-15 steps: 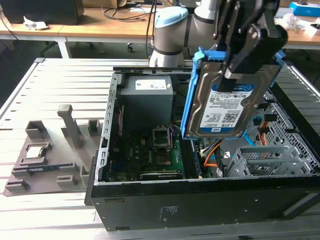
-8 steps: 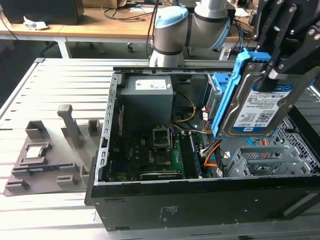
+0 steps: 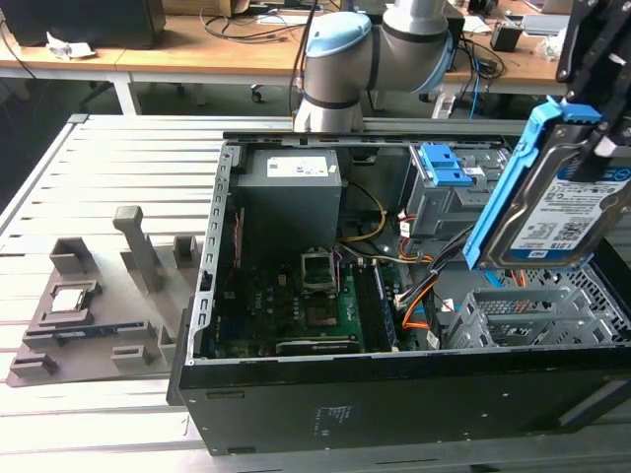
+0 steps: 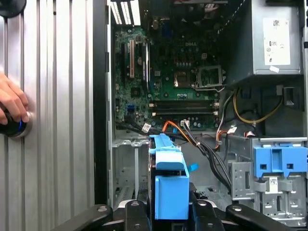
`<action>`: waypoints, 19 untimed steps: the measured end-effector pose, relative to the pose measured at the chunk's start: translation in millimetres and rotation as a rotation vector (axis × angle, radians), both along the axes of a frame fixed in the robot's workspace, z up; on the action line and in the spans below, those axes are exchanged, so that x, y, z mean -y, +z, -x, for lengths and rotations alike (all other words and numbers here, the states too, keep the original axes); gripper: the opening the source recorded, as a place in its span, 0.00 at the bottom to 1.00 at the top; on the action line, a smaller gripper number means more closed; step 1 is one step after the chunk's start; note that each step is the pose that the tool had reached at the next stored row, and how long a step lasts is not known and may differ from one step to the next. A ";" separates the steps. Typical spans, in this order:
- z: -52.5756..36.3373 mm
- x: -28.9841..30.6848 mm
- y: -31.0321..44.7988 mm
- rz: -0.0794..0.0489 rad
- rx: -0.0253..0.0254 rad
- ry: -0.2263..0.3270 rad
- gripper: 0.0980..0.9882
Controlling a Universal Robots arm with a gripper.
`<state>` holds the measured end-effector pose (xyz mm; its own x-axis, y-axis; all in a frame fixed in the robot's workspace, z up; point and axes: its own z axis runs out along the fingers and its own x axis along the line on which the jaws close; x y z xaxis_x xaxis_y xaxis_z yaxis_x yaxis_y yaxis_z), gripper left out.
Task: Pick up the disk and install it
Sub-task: 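Pick up the disk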
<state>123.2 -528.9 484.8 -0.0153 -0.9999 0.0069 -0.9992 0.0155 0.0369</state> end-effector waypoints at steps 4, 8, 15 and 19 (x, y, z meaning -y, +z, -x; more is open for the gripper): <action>-17.3 0.0 0.0 0.000 -0.0023 0.000 0.30; -33.6 0.0 0.0 0.000 -0.0046 0.000 0.30; -33.9 2.5 -0.6 0.000 -0.0047 0.000 0.30; -29.2 14.5 -2.9 0.000 -0.0047 0.000 0.30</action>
<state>152.5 -543.5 481.9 -0.0153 -0.9999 0.0065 -0.9990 0.0155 0.0416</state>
